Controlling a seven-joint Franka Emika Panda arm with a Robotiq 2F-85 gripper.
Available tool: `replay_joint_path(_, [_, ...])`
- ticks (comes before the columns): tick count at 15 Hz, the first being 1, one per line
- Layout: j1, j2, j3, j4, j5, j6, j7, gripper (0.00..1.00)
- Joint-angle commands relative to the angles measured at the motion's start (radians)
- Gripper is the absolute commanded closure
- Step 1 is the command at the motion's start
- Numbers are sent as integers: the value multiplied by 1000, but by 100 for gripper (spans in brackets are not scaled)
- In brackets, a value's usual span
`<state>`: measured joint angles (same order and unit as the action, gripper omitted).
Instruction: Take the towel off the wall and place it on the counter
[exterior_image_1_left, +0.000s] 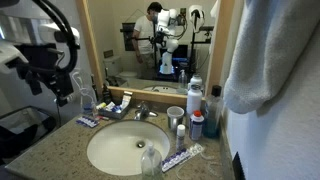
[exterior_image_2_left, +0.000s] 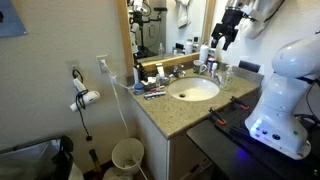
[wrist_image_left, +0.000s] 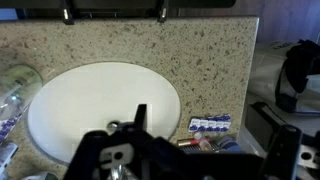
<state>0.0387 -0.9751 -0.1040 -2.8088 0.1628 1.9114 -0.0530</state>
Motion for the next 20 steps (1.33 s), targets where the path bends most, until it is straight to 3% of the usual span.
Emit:
replay_joint_path(1, [-13,4,11,-7,10,-6,-9,0])
replay_joint_path(9, [-13,28,21,-7,7,6,-1,0])
replay_joint_path(15, [-93,176,157,79,-96,279,190,0])
replay_joint_path(20, [-244,311,235,167,-227,473,402,0])
